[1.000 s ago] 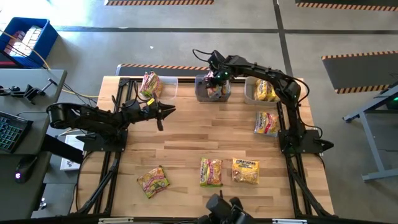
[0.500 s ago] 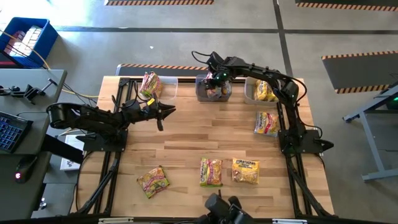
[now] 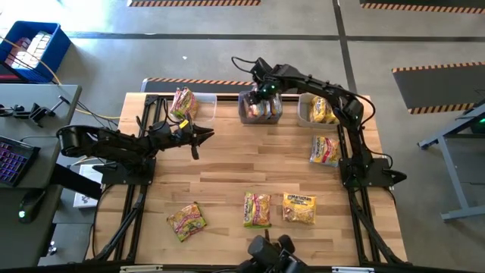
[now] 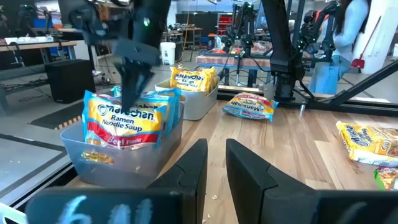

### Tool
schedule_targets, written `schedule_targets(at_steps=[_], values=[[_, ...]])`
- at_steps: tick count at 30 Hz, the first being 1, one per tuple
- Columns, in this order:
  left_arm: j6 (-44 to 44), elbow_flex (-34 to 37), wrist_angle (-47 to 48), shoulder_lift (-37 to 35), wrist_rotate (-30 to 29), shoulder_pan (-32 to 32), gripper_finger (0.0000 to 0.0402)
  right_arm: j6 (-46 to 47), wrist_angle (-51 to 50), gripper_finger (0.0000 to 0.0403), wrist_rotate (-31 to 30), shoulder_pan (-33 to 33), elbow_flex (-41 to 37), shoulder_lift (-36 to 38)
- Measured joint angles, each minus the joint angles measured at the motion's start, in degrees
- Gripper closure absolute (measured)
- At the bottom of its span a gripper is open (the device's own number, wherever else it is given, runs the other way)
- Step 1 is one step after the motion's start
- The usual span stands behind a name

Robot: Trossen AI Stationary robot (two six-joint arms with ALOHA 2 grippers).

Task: Sort Maruchan noodles
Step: Put the left blue noodle pack into the black bin

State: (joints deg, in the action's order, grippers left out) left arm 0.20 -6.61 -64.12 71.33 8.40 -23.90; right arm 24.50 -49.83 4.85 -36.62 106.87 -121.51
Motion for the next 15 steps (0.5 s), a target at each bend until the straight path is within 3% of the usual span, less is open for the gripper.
schedule_targets(at_steps=[7, 15], values=[[0.0, 0.0, 0.0, 0.0, 0.0, 0.0, 0.0353, -1.0, -0.8, 0.021, -1.6, 0.4, 2.2, 0.0], [-0.2, 0.0, 0.0, 0.0, 0.0, 0.0, 0.0353, -4.7, -3.9, 0.0284, -3.0, 1.3, 2.3, 0.0]])
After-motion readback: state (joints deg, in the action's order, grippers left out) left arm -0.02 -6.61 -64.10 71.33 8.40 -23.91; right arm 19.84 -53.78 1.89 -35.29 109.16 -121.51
